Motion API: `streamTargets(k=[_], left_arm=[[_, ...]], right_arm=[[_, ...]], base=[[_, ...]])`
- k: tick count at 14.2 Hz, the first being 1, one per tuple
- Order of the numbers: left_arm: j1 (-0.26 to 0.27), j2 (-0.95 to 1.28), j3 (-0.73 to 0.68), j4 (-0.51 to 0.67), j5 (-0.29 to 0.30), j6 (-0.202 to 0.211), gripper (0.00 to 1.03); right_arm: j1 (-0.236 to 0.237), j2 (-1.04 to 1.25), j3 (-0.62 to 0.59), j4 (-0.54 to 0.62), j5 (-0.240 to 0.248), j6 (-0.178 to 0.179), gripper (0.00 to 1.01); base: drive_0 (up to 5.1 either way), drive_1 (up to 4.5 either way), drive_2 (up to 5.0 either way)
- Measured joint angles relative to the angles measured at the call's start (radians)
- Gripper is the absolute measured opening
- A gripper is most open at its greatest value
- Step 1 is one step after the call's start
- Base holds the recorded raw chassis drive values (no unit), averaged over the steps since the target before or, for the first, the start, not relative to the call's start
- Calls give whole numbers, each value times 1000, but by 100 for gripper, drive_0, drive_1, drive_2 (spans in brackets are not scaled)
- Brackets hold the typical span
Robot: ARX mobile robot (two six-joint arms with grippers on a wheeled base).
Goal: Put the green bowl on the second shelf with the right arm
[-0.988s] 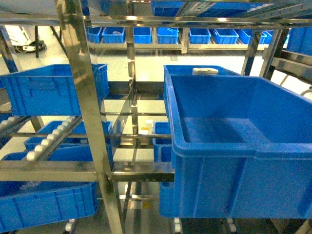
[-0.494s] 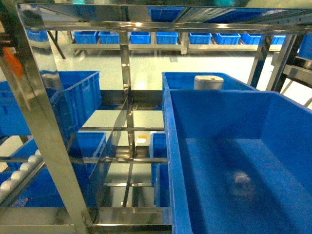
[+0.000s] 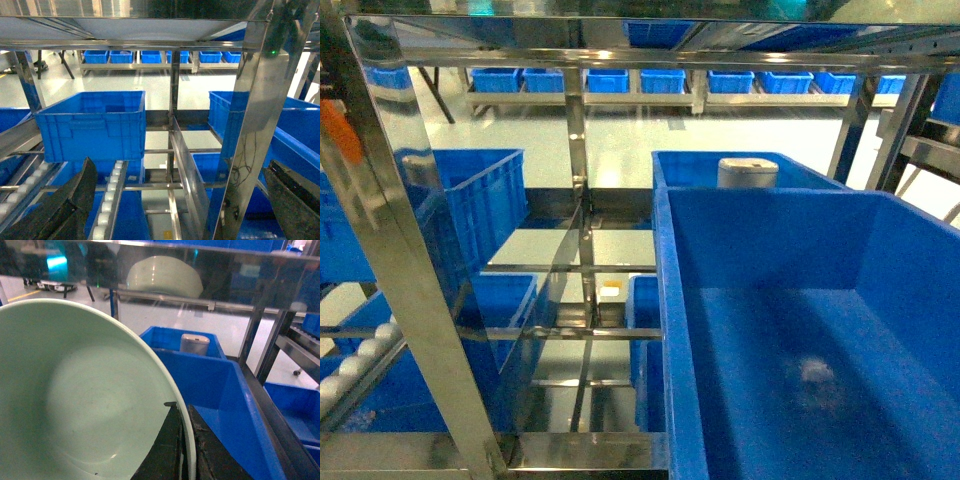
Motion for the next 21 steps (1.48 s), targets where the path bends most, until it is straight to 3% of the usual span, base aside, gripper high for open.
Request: streamTargets(k=[4,7,11,14,18,21], left_arm=[[0,0,0,0,0,0,98],[0,0,0,0,0,0,98],[0,0,0,0,0,0,98],[0,0,0,0,0,0,98],[0,0,0,0,0,0,98],[0,0,0,0,0,0,98]], right_arm=[[83,443,-9,391,47,-56,2],[85,748,47,581,70,-80,2],[84,1043,111,727,90,-109,2],[95,1231,211,750,100,-114,2],[116,1474,433,658,111,-130,2],[122,1547,528,576,119,-132,6]], base=[[0,0,0],[0,0,0],[0,0,0],[0,0,0],[0,0,0],[0,0,0]])
